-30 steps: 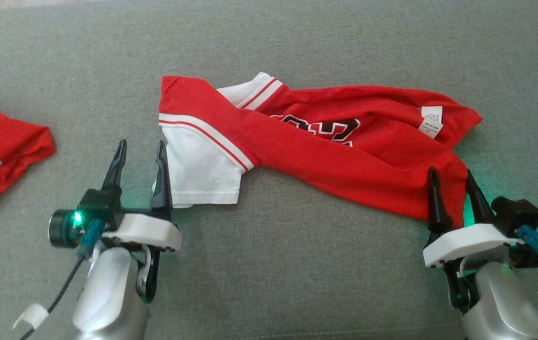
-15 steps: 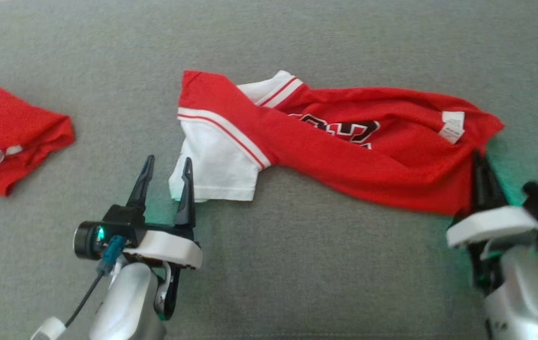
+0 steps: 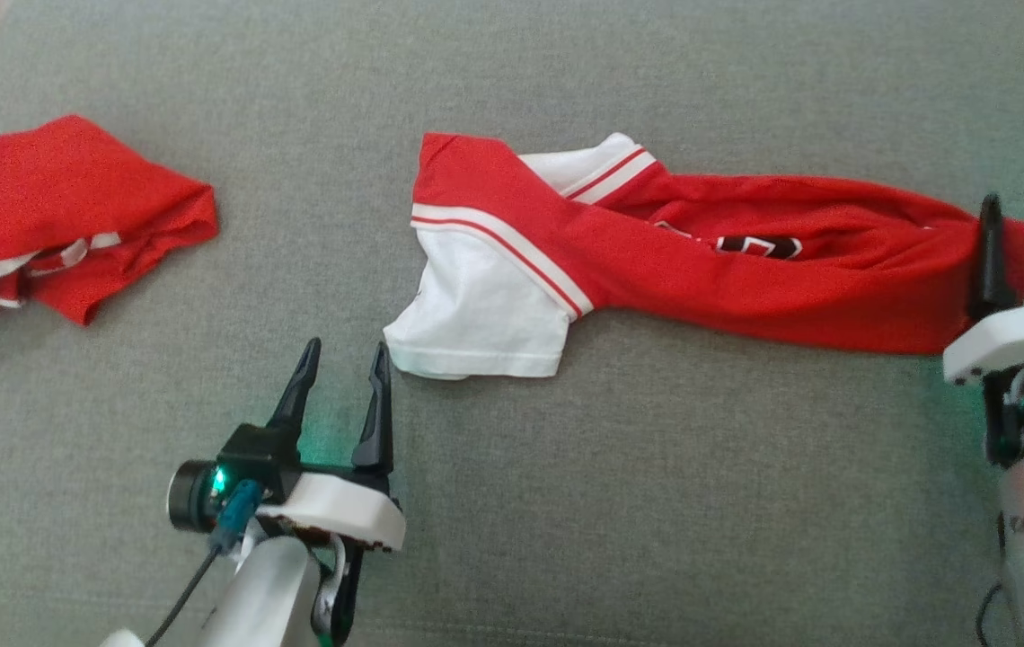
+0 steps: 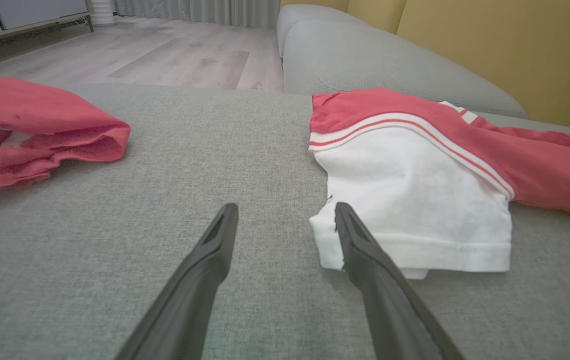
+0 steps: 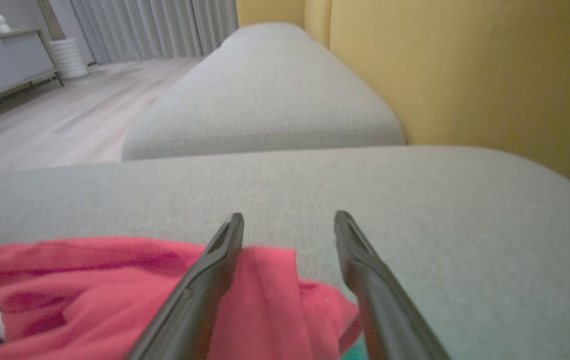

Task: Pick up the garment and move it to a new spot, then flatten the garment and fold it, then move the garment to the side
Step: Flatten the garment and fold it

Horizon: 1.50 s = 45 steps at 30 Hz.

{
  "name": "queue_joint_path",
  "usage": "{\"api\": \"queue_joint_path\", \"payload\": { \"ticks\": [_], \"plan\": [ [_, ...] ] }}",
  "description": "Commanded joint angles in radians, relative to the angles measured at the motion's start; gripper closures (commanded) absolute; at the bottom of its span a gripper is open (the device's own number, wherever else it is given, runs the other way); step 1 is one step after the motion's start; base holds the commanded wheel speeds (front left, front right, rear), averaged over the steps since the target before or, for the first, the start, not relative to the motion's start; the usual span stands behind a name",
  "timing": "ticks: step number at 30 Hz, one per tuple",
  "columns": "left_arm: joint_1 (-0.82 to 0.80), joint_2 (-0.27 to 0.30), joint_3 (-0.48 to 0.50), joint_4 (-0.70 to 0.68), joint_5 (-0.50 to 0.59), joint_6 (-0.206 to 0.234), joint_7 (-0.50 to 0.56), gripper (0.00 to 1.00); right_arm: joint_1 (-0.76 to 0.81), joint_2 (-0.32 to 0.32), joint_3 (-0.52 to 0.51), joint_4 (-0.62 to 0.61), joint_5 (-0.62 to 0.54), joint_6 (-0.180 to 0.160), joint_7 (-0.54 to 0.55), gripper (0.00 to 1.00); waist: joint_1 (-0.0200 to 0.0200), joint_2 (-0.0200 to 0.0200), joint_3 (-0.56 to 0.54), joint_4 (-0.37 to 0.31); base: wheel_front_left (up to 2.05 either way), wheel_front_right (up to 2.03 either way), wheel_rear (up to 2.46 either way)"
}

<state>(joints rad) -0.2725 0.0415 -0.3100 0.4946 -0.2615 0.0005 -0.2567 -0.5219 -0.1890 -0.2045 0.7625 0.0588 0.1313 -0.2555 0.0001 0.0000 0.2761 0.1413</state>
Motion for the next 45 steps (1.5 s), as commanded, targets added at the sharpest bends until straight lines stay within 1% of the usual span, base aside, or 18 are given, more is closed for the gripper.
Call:
{"api": "queue_joint_path", "payload": {
  "ticks": [1, 2, 3, 6, 8, 11, 14, 18, 26, 31, 36, 43, 45],
  "plan": [
    [0.003, 0.009, 0.031, -0.03, -0.008, 0.014, -0.005, 0.0, 0.0, 0.02, -0.009, -0.086, -0.035, -0.001, -0.006, 0.0, -0.0001, 0.0, -0.027, -0.013, 0.0, 0.0, 0.0],
    [0.009, 0.009, 0.036, -0.032, -0.009, 0.019, -0.005, 0.0, 0.019, 0.036, -0.019, -0.126, -0.047, -0.001, -0.006, 0.0, -0.0001, 0.0, -0.039, -0.02, 0.0, 0.0, 0.0],
    [0.009, 0.009, 0.036, -0.032, -0.009, 0.019, -0.005, 0.0, 0.019, 0.036, -0.019, -0.126, -0.047, -0.001, -0.006, 0.0, -0.0001, 0.0, -0.039, -0.02, 0.0, 0.0, 0.0],
    [0.035, 0.009, 0.067, -0.05, 0.003, 0.033, -0.005, 0.0, 0.107, 0.087, -0.026, -0.262, -0.057, -0.001, -0.006, 0.0, -0.0001, 0.0, -0.079, -0.048, 0.0, 0.0, 0.0],
    [0.061, 0.009, 0.093, -0.066, 0.017, 0.041, -0.005, 0.0, 0.184, 0.11, 0.001, -0.333, -0.056, -0.001, -0.006, 0.0, -0.0001, 0.0, -0.109, -0.069, 0.0, 0.0, 0.0],
    [0.107, 0.009, 0.13, -0.092, 0.045, 0.049, -0.005, 0.0, 0.293, 0.128, 0.047, -0.386, -0.05, -0.001, -0.006, 0.0, -0.0001, 0.0, -0.15, -0.101, 0.0, 0.0, 0.0],
    [0.155, 0.009, 0.162, -0.114, 0.076, 0.053, -0.005, 0.0, 0.369, 0.136, 0.058, -0.394, -0.038, -0.001, -0.006, 0.0, -0.0001, 0.0, -0.187, -0.127, 0.0, 0.0, 0.0],
    [0.214, 0.009, 0.182, -0.125, 0.11, 0.05, -0.005, 0.0, 0.431, 0.138, 0.08, -0.376, -0.024, -0.001, -0.006, 0.0, -0.0001, 0.0, -0.233, -0.145, 0.0, 0.0, 0.0],
    [0.294, 0.009, 0.195, -0.138, 0.122, 0.043, -0.005, 0.0, 0.467, 0.139, 0.119, -0.342, 0.013, -0.001, -0.006, 0.0, -0.0001, 0.0, -0.275, -0.153, 0.0, 0.0, 0.0],
    [0.285, 0.009, 0.177, -0.115, 0.086, 0.01, -0.005, 0.0, 0.461, 0.139, 0.141, -0.336, 0.024, -0.001, -0.006, 0.0, -0.0001, 0.0, -0.263, -0.156, 0.0, 0.0, 0.0],
    [0.2, 0.009, 0.164, -0.052, 0.025, -0.031, -0.005, 0.0, 0.435, 0.139, 0.164, -0.34, 0.036, -0.001, -0.006, 0.0, -0.0001, 0.0, -0.201, -0.18, 0.0, 0.0, 0.0],
    [0.053, 0.009, 0.204, 0.047, -0.086, -0.079, -0.005, 0.0, 0.385, 0.139, 0.161, -0.346, 0.045, -0.001, -0.006, 0.0, -0.0001, 0.0, -0.108, -0.224, 0.0, 0.0, 0.0],
    [0.024, 0.009, 0.215, 0.069, -0.087, -0.088, -0.005, 0.0, 0.378, 0.139, 0.156, -0.346, 0.043, -0.001, -0.006, 0.0, -0.0001, 0.0, -0.091, -0.231, 0.0, 0.0, 0.0]
  ]
}}
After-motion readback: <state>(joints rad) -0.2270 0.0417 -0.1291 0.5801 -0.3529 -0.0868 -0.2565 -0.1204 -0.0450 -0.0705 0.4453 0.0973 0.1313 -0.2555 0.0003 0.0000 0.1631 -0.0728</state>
